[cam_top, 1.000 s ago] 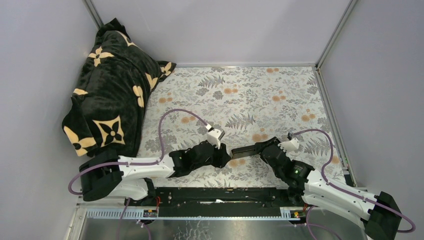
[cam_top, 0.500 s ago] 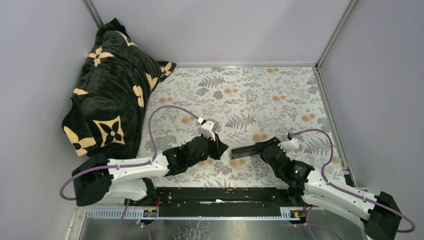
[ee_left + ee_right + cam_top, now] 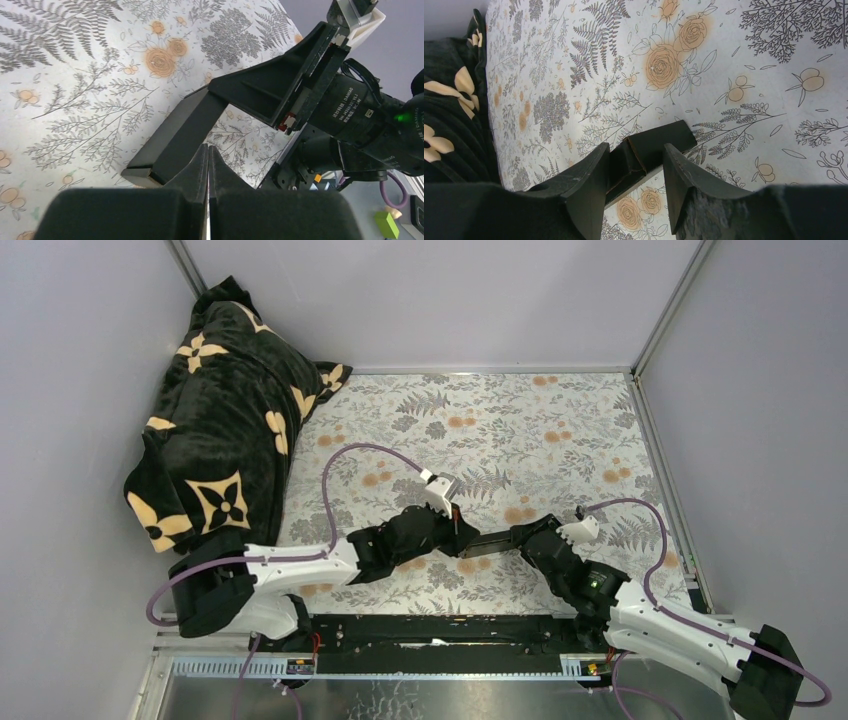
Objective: Fold the paper box
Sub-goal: Close the paper box at the center of the board.
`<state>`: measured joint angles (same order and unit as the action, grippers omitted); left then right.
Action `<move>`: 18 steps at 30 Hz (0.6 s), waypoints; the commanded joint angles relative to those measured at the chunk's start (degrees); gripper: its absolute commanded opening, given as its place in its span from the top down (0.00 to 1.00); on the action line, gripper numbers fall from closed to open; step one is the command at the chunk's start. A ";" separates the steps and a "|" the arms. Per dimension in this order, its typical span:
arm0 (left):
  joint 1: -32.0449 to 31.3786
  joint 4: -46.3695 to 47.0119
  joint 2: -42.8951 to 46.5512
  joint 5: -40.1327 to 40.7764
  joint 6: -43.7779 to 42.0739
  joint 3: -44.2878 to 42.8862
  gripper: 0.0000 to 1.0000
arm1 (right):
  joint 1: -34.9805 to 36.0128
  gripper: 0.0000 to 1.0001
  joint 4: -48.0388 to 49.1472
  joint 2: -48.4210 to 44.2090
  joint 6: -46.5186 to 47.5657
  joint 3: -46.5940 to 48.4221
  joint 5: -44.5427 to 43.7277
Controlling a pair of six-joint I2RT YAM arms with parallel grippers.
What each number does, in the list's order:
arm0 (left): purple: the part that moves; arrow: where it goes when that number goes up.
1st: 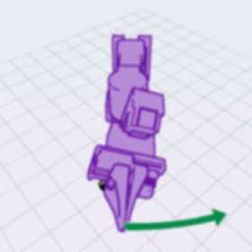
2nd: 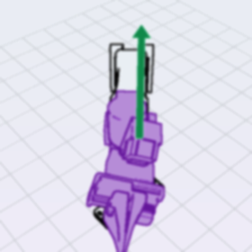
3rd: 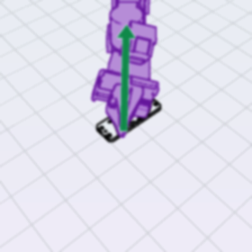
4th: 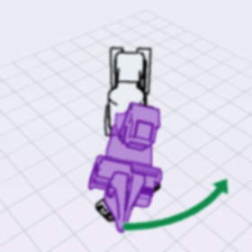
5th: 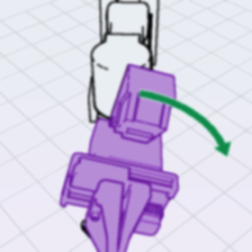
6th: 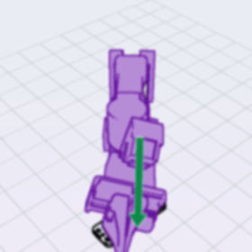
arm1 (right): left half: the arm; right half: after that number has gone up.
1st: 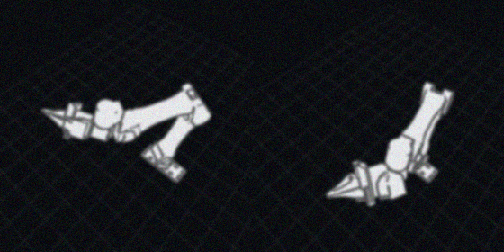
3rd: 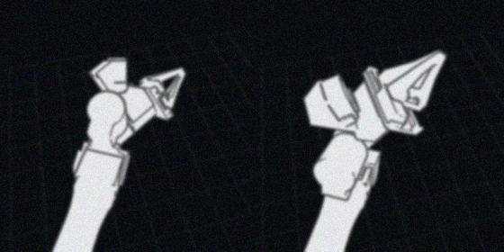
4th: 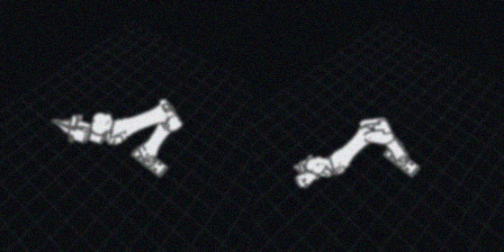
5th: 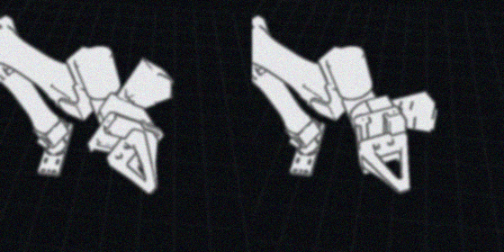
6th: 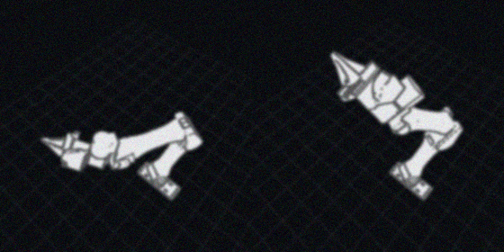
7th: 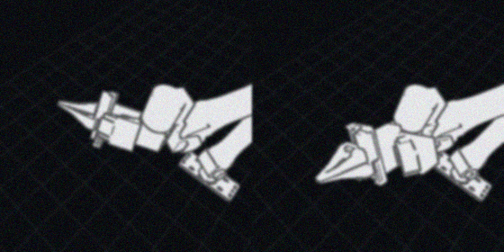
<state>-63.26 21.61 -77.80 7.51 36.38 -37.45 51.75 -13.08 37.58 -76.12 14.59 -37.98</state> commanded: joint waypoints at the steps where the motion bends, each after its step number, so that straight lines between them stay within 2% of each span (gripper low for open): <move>1: 0.40 8.44 -2.69 -3.47 0.74 -0.48 1.00 | 0.37 0.52 -4.88 0.25 0.54 -0.09 0.83; 18: 1.21 12.27 -8.97 -7.90 4.11 -0.32 1.00 | 0.29 0.52 -5.11 -0.47 0.02 -1.30 1.00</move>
<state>-62.54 29.08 -85.80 1.02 39.53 -37.47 51.75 -13.47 37.06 -76.14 14.57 -37.82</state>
